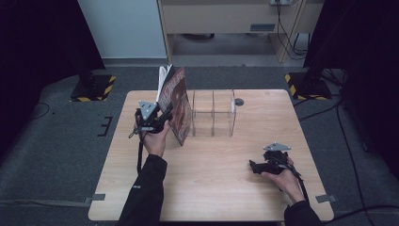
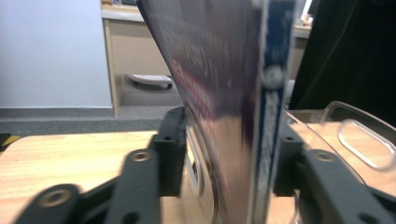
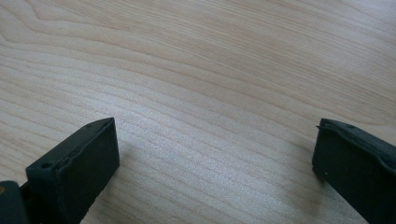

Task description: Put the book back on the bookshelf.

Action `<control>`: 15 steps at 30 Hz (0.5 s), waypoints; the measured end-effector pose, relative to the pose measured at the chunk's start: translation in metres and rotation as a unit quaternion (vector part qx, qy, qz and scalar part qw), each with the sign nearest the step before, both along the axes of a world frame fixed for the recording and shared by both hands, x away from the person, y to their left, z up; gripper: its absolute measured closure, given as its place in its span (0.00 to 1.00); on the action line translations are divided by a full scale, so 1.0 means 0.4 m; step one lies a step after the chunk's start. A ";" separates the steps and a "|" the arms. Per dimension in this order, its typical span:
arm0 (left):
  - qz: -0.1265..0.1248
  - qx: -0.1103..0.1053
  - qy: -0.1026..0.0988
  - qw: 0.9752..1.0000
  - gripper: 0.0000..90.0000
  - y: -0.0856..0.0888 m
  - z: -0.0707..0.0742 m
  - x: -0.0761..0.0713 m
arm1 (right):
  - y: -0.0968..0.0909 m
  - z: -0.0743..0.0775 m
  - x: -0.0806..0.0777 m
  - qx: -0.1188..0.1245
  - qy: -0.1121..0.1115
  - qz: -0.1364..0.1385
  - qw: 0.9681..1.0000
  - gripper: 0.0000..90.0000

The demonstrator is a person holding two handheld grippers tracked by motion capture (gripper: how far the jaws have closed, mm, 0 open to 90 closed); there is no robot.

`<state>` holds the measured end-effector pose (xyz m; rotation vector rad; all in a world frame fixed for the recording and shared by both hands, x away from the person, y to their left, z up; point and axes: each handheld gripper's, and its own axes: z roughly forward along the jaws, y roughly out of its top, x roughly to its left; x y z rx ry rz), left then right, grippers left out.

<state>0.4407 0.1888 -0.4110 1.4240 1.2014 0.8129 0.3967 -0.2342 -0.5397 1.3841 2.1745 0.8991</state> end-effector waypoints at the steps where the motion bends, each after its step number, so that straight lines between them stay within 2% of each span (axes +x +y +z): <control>1: -0.008 -0.002 0.006 1.000 0.54 0.008 -0.002 -0.010 | 0.000 0.000 0.000 0.000 0.000 0.000 1.000 0.01; 3: -0.021 -0.005 0.008 1.000 0.50 0.023 -0.009 -0.032 | 0.000 0.000 0.000 0.000 0.000 0.001 1.000 0.01; 5: -0.035 -0.001 0.019 0.999 0.45 0.036 -0.020 -0.056 | 0.000 0.000 0.000 0.000 0.000 0.001 1.000 0.01; 8: -0.056 -0.007 0.032 0.998 0.40 0.058 -0.041 -0.094 | 0.000 0.000 -0.001 0.001 0.000 0.000 1.000 0.02; 12: -0.078 0.012 0.051 0.996 0.34 0.081 -0.079 -0.144 | -0.002 0.004 -0.003 0.000 0.001 0.002 1.000 0.05; 15: -0.090 0.026 0.063 0.994 0.31 0.095 -0.112 -0.176 | -0.006 0.010 -0.004 -0.010 0.002 0.005 1.000 0.07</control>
